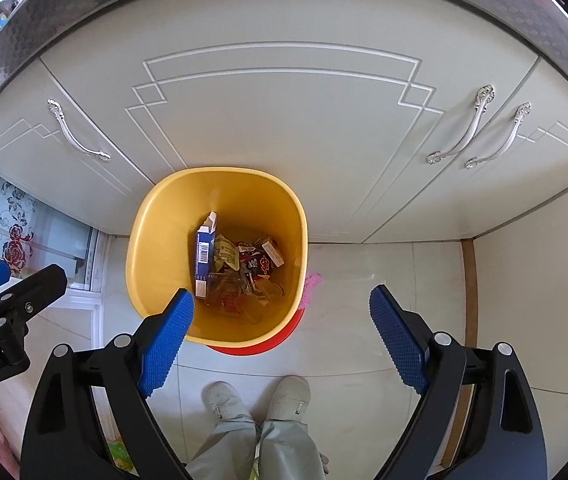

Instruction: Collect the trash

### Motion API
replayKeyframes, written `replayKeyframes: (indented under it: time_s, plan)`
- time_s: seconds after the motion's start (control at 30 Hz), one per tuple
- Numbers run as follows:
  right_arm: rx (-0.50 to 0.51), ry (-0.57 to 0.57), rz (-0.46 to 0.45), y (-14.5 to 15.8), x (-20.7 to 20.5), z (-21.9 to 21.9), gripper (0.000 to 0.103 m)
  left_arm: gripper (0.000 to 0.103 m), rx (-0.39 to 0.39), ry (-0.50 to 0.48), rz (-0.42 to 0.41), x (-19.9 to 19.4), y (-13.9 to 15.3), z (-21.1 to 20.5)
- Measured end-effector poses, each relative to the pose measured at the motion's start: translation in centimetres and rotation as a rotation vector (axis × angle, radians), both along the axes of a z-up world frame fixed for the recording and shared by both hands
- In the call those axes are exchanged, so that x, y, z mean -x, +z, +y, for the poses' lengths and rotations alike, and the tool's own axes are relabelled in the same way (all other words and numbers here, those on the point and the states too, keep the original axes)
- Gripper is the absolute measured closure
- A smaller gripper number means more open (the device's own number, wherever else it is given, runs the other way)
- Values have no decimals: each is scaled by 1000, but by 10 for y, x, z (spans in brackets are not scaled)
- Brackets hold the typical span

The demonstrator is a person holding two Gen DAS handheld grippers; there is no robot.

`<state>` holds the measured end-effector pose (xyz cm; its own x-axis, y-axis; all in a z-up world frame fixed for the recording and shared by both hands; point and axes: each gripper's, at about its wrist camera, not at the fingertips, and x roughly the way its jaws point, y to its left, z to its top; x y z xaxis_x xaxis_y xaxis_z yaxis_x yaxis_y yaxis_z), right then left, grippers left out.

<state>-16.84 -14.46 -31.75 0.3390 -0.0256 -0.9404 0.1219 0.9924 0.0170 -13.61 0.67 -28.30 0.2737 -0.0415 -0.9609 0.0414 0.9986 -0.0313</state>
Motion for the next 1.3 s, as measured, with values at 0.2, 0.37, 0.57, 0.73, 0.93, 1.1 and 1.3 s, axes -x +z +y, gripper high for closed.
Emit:
replayKeyframes:
  time_s: [0.2, 0.37, 0.57, 0.73, 0.93, 1.1, 1.3]
  plan:
    - [-3, 2, 3, 0, -1, 1, 13, 5, 4, -2, -1, -1, 1, -1]
    - [-4, -1, 3, 0, -2, 1, 13, 5, 5, 2, 2, -1, 1, 0]
    - [-8, -1, 5, -1, -2, 0, 13, 5, 5, 6, 5, -1, 0, 1]
    - [-9, -2, 4, -1, -2, -1, 13, 5, 2, 6, 3, -1, 1, 0]
    - [-9, -2, 4, -1, -1, -2, 13, 5, 2, 3, 3, 0, 1, 1]
    - [-14, -2, 6, -1, -2, -3, 13, 5, 2, 7, 2, -1, 2, -1]
    - [-14, -2, 5, -1, -2, -3, 13, 5, 4, 10, 2, -1, 2, -4]
